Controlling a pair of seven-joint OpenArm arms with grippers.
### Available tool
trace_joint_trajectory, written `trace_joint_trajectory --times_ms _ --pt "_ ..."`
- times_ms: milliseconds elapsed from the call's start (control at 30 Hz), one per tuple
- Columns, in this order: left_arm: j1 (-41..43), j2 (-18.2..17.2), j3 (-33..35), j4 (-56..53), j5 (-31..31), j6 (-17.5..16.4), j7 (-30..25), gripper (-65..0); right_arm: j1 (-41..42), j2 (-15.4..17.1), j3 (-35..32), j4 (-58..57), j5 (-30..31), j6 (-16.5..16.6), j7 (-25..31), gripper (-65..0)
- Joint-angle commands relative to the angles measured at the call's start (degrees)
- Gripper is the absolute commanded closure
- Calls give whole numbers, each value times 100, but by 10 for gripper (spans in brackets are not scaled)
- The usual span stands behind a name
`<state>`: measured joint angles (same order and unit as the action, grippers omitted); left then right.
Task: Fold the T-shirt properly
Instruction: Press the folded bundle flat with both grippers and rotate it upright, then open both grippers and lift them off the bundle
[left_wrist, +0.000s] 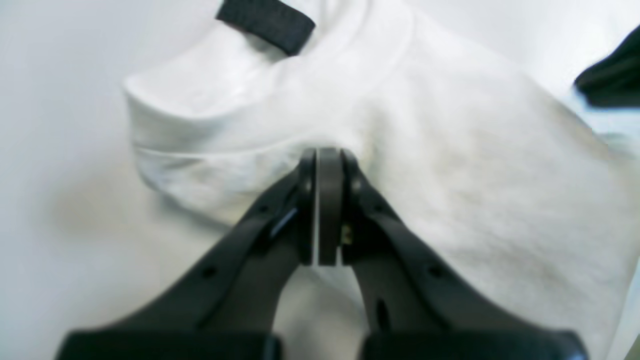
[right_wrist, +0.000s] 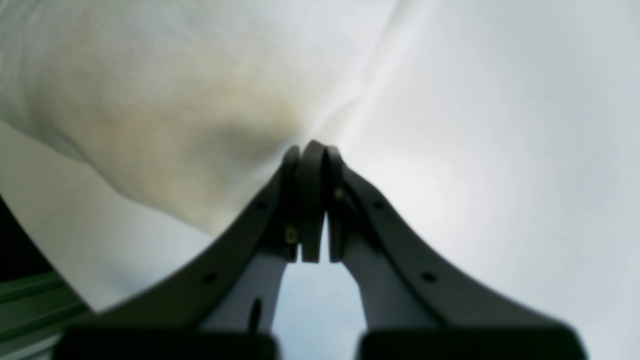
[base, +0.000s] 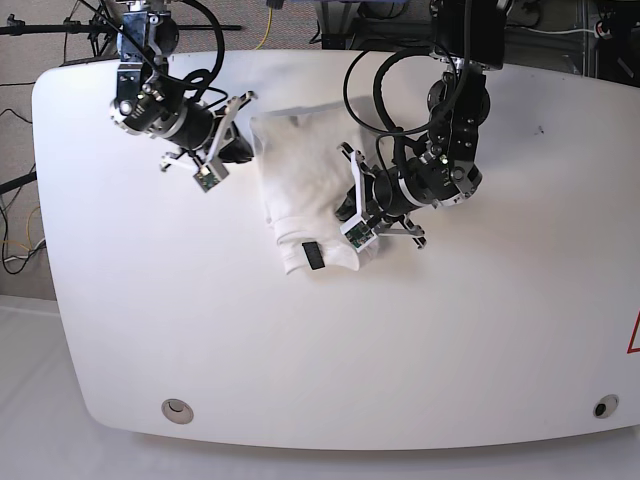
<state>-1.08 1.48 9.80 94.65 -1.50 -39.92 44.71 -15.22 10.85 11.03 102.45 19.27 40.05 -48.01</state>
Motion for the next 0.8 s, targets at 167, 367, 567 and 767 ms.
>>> trace_joint_trajectory --times_ms 167,367,567,767 --pt "130 -337 -396 658 -101 -8 -97 0 -346 414 220 106 29 -5 67 0" --pt "350 -512 -791 930 -101 -8 -80 0 -733 475 62 106 29 -5 76 0" --pt "473 -583 -1292 1027 -110 -8 219 0 -1111 422 62 370 12 -5 76 0" --pt "579 -583 -1635 1027 -110 -8 404 0 -1260 449 -351 871 21 -5 58 0"
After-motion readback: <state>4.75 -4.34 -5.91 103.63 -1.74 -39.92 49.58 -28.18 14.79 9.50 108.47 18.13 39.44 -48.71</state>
